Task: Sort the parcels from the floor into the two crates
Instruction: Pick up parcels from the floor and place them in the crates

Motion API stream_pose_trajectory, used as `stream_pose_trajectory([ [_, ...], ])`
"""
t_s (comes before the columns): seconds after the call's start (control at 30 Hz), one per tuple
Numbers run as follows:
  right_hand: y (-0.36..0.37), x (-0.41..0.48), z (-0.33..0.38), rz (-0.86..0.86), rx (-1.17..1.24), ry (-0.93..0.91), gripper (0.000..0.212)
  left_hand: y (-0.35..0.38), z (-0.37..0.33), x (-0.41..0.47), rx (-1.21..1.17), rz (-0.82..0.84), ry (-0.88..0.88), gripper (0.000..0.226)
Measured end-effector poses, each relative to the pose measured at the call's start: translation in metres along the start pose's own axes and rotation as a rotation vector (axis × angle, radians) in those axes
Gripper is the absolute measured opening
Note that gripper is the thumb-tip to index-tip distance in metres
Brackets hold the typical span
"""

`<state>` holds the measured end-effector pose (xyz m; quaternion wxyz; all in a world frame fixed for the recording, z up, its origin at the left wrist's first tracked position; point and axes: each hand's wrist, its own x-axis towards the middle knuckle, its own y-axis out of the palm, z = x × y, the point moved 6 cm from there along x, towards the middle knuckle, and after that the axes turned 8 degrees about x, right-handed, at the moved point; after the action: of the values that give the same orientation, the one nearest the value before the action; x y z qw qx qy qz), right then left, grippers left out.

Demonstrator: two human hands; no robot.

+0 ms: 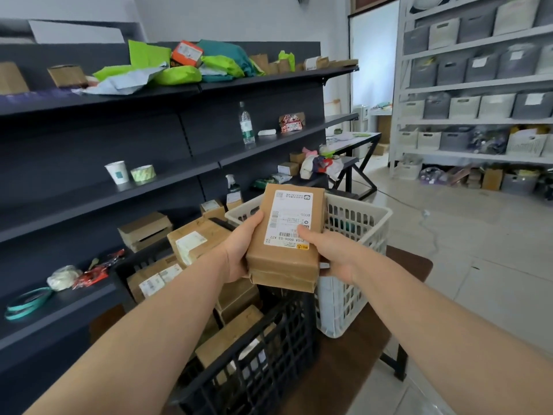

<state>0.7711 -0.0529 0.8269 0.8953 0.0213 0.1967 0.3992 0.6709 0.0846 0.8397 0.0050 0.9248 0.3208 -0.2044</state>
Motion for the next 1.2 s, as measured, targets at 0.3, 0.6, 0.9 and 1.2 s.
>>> stream_pose_trajectory([
  [0.3,-0.045,0.045,0.039,-0.087,0.126,-0.003,0.026,0.039,-0.048,0.071,0.076,-0.020,0.037,0.047],
  [0.6,-0.100,0.102,0.053,-0.172,0.177,0.003,0.036,0.098,-0.074,0.124,0.113,-0.040,-0.025,0.035],
  [0.9,-0.135,0.150,0.065,-0.096,-0.167,0.059,0.051,0.117,-0.084,0.167,0.351,-0.258,-0.135,0.075],
  [1.2,-0.068,0.169,0.086,0.153,-0.491,-0.057,0.059,0.072,-0.070,0.172,0.274,-0.462,-0.112,0.059],
])
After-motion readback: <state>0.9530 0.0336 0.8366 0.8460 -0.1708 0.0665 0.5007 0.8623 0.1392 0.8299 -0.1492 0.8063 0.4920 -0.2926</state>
